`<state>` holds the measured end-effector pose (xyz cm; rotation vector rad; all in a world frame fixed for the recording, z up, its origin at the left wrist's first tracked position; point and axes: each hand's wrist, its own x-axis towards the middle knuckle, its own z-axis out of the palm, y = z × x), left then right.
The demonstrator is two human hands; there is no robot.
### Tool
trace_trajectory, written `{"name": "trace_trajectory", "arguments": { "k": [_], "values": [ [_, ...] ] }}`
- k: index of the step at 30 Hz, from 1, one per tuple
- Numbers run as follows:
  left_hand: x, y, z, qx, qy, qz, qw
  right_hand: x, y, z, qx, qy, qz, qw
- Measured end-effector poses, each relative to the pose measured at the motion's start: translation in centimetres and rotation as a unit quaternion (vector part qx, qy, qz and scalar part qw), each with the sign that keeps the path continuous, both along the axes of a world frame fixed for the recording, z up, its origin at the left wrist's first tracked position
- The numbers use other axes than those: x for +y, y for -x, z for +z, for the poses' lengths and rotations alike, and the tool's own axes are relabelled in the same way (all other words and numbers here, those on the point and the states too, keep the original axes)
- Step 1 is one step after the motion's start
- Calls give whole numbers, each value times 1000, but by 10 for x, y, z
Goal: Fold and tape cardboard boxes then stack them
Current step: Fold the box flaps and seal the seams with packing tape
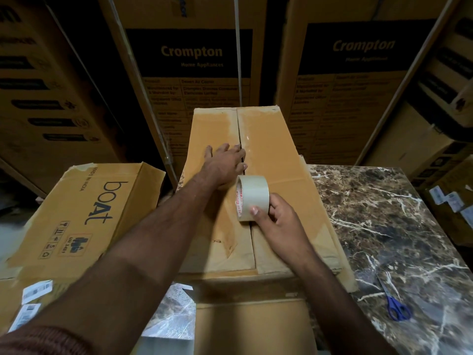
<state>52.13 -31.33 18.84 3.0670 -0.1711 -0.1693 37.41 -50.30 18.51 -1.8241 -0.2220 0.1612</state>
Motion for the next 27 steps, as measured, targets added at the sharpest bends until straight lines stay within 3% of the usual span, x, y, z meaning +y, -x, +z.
{"name": "trace_trajectory", "arguments": {
  "k": [6,14,18,21,27],
  "values": [
    [1,16,1,116,-51,-17,992,-1,-1,-3,13,-23,-17,1000],
    [-7,25,-4,60,-48,8,997,-6,10,9,-27,90,21,995],
    [-13,26,9,58,-29,-6,998,-12,37,7,-48,65,-7,997],
    [-16,29,12,87,-25,9,996,-15,47,1,-49,50,-23,997],
    [-21,52,17,170,-37,7,985,-12,50,1,-76,135,-24,988]
  ]
}}
